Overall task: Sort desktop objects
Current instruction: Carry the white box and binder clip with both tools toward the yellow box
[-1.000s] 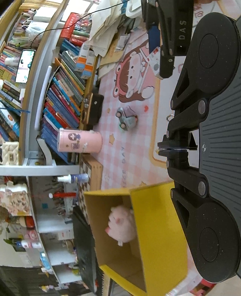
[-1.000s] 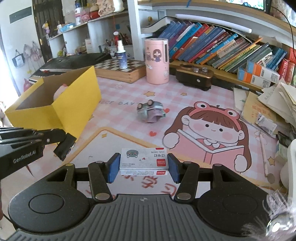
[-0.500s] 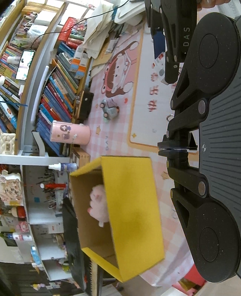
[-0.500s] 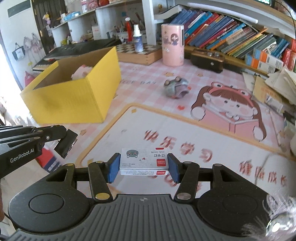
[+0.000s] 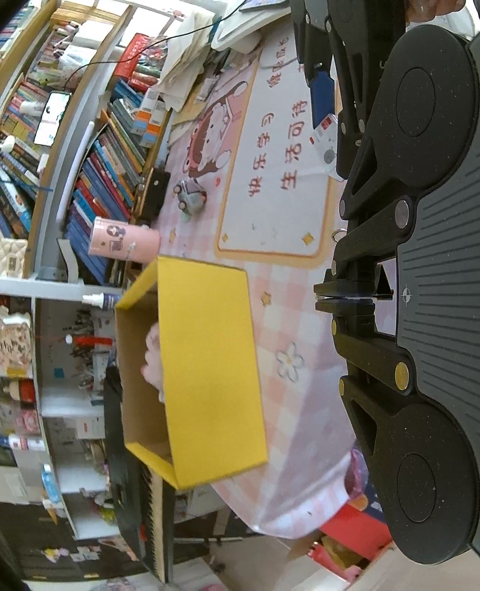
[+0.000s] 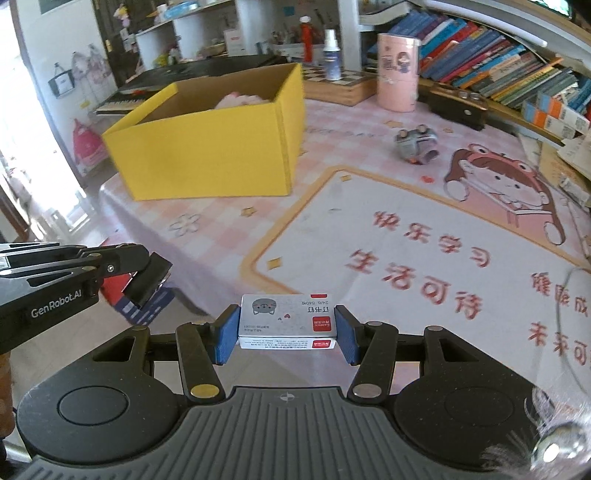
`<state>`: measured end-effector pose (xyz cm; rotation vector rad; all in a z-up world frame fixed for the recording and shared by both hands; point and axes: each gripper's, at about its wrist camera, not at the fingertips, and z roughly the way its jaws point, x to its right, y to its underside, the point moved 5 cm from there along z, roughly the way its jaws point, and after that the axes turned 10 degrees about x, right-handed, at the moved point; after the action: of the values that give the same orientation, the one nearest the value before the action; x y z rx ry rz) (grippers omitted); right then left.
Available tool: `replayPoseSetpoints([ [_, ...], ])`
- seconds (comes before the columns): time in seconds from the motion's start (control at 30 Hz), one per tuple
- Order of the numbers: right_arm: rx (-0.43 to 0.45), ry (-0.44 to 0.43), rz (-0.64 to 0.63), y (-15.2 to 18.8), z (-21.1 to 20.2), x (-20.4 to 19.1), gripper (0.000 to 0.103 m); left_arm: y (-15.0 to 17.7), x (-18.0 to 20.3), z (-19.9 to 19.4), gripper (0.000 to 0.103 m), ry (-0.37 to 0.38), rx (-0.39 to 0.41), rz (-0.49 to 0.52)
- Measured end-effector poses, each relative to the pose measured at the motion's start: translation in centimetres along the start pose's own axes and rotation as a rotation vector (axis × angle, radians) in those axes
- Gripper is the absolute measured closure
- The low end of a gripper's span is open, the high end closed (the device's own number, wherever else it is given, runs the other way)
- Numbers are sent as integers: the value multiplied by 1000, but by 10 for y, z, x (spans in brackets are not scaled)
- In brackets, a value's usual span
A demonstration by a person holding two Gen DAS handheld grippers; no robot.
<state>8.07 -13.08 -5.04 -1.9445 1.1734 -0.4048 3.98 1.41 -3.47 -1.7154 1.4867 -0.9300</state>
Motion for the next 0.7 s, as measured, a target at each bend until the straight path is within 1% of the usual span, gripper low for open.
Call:
replayPoseSetpoints([
  [0.2,-12,-47,-29,8,-2,-30,52,12,-20,-20,103,-32,2,-21],
  [0.37,-5,-80,-66,9,-2,-49,52,16,-33,-34,103,-61,17,-38],
  [0.7,11,-104,-100,5,-3,-67,52,16,-48,-46,103,-90,48,-52],
])
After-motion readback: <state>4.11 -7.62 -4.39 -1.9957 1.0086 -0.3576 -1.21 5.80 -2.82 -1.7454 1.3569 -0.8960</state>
